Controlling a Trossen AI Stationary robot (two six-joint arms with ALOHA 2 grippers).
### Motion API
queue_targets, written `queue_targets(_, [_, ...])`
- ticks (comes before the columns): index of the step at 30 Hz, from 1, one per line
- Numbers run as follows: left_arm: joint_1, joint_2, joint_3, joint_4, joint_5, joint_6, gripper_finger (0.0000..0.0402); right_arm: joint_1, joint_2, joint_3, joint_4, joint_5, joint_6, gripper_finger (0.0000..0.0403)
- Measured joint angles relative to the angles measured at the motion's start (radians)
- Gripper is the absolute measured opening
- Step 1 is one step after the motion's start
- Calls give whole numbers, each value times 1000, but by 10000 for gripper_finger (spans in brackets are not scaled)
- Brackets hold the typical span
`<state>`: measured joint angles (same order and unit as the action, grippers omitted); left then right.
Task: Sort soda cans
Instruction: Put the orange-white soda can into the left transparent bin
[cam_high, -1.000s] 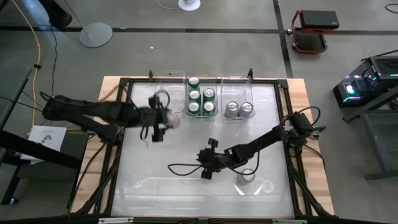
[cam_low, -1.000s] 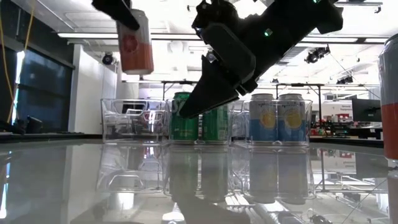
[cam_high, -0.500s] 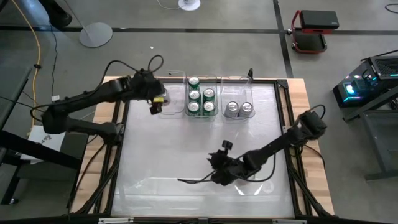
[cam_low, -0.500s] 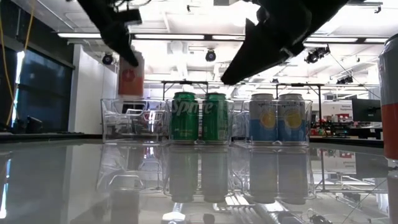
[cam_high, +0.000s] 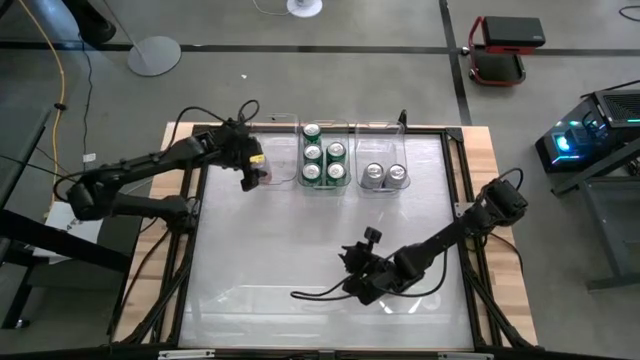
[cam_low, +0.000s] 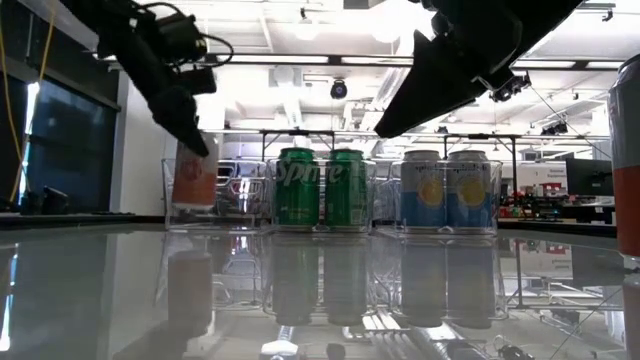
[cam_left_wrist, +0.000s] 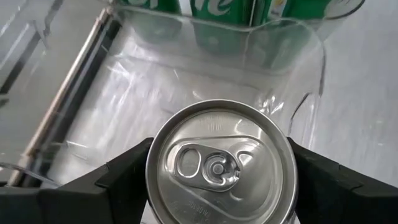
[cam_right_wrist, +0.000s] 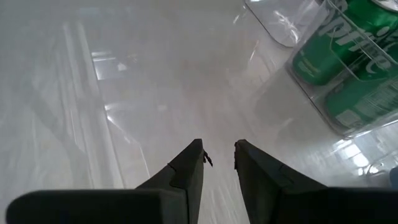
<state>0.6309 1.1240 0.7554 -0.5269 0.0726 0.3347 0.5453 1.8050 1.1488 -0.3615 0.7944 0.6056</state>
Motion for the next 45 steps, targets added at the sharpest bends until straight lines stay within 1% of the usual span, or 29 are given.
queue_targets(6, [32, 17, -35, 14, 30, -1, 301, -2, 0, 0, 1, 0, 0, 87])
queue_targets(9, [43, 44, -39, 18, 48, -4, 302, -2, 0, 0, 4, 0, 0, 87])
queue_targets(14, [44, 87, -36, 32, 53, -9, 303, -2, 0, 0, 7, 0, 0, 87])
queue_targets(20, [44, 101, -34, 34, 67, -19, 312, -2, 0, 0, 6, -1, -1, 87])
queue_targets(26, [44, 107, -8, -5, 68, -18, 347, -2, 0, 0, 6, -2, -1, 87])
queue_targets(33, [44, 106, 76, -102, 65, -1, 352, -2, -4, 0, -2, 10, -3, 87])
queue_targets(37, [43, 105, 140, -164, 65, 7, 353, -1, -52, 0, -22, 15, -6, 87])
queue_targets(41, [33, 88, 201, -195, 61, -2, 353, 22, -144, 0, -82, 12, -45, 87])
queue_targets(43, [16, 65, 222, -180, 39, -19, 353, 44, -211, 0, -122, 3, -58, 87])
queue_targets(45, [-18, 32, 230, -146, -15, -42, 353, 65, -277, 0, -149, -13, -63, 87])
